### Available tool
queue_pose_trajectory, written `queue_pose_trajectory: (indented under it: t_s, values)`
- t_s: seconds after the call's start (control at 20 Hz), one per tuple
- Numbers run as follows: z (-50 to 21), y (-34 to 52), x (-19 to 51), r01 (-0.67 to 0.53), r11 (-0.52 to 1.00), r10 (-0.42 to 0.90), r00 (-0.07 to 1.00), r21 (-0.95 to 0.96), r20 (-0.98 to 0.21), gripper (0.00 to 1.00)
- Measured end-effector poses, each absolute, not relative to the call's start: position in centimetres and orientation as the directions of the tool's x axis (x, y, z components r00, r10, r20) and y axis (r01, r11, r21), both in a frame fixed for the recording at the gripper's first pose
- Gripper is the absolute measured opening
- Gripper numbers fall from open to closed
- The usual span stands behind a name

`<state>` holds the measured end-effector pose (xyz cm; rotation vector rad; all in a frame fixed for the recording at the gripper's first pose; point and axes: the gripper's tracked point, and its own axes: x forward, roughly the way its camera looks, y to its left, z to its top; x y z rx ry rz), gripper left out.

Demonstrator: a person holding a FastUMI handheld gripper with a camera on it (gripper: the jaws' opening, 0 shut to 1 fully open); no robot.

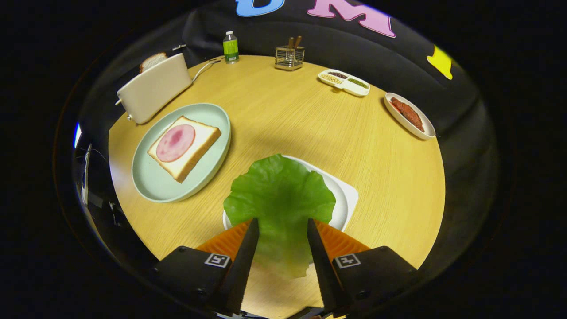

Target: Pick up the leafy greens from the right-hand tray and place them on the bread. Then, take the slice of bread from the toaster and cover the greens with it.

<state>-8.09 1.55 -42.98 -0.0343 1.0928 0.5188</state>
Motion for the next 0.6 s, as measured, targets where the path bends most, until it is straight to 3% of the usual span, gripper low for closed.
queue_pose_trajectory:
  t_s: [0.15, 0.2, 0.35, 0.6]
  values:
    - [-43.1, 2.0, -8.2, -0.355, 0.892, 0.401, 0.337, 0.280, -0.852, 0.55]
    - [-43.2, 1.9, -7.9, -0.349, 0.896, 0.398, 0.353, 0.275, -0.847, 0.55]
    - [-43.2, 2.0, -7.9, -0.368, 0.893, 0.395, 0.362, 0.260, -0.844, 0.10]
    - [-40.9, 1.4, -7.9, -0.357, 0.910, 0.360, 0.427, 0.211, -0.830, 0.06]
